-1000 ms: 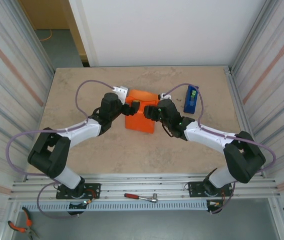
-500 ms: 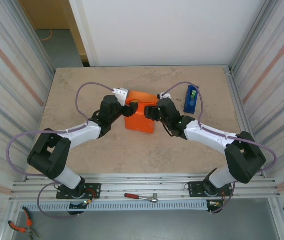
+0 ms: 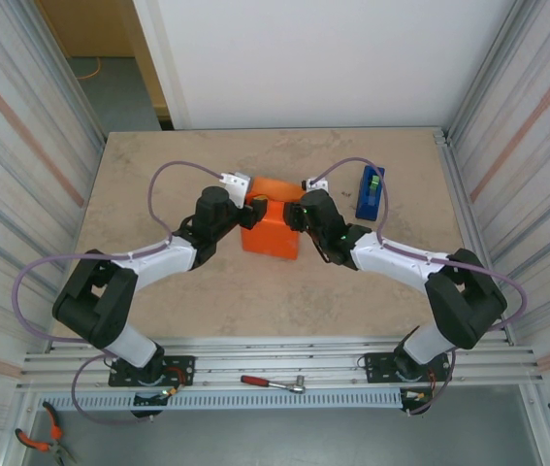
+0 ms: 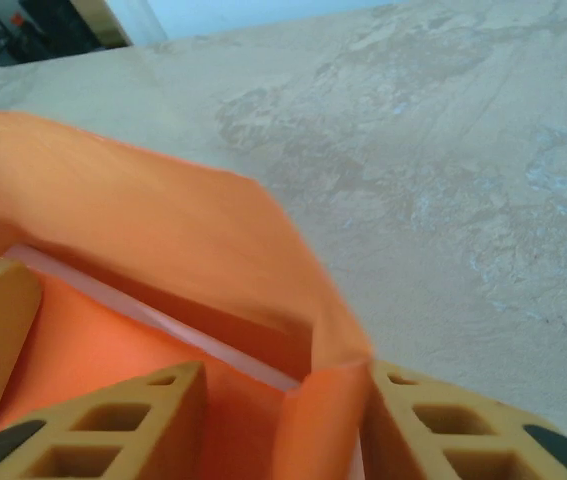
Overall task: Wrap the gift box in paper
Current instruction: Fold the wrapping paper for the gift box.
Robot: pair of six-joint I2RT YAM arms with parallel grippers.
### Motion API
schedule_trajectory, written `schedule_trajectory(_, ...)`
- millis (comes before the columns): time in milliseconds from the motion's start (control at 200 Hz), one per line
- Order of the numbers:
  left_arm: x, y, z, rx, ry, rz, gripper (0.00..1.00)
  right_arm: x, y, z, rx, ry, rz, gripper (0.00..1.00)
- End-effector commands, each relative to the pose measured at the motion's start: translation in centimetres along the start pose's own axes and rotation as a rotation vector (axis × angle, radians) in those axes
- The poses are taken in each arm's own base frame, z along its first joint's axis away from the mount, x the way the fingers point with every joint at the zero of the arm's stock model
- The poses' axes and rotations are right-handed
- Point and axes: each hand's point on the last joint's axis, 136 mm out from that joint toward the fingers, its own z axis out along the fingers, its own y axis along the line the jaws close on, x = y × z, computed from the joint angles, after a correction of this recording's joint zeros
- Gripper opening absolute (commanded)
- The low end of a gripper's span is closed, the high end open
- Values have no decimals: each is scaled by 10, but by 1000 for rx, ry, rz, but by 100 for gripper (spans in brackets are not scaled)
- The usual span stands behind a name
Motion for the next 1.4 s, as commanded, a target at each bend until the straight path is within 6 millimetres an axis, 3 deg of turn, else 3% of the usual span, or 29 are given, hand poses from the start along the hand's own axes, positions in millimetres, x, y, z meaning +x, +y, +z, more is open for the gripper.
schedule_trajectory(0,19,3,-3,-8,58,4,48,15,-7,8,44,38,-37,33)
schedule_trajectory(190,21,-8,0,15,62,-4,10,25,1,13,42,66,-66,12)
schedule_trajectory(281,21,-13,1,21,60,-12,0,23,6,14,36,77,-87,2)
schedule_trajectory(416,14,-24,-4,37,40,-24,0,12,16,8,12,74,-116,0)
schedule_trajectory(666,-19,-47,-26,63,-50,-51,0,-10,23,-20,-25,43,-106,0)
schedule_trajectory(792,-10,-53,-35,68,-58,-94,0,5,13,-24,-8,58,-98,0)
schedule_trajectory(1012,35,-47,-41,34,-6,-161,0,43,-2,-22,11,117,-54,0)
schedule_trajectory(1097,39,-45,-46,26,-5,-170,0,52,-5,-26,22,121,-49,0)
schedule_trajectory(1167,31,-44,-49,22,-23,-166,0,53,-7,-28,33,119,-39,0)
schedule_trajectory(1203,25,-42,-52,11,-34,-161,11,54,-8,-29,35,119,-39,0)
schedule_trajectory(1288,5,-36,-62,-25,-84,-143,46,52,-10,-30,44,117,-39,0)
schedule_trajectory(1398,-20,-24,-81,-71,-158,-132,76,51,-10,-31,46,113,-41,0)
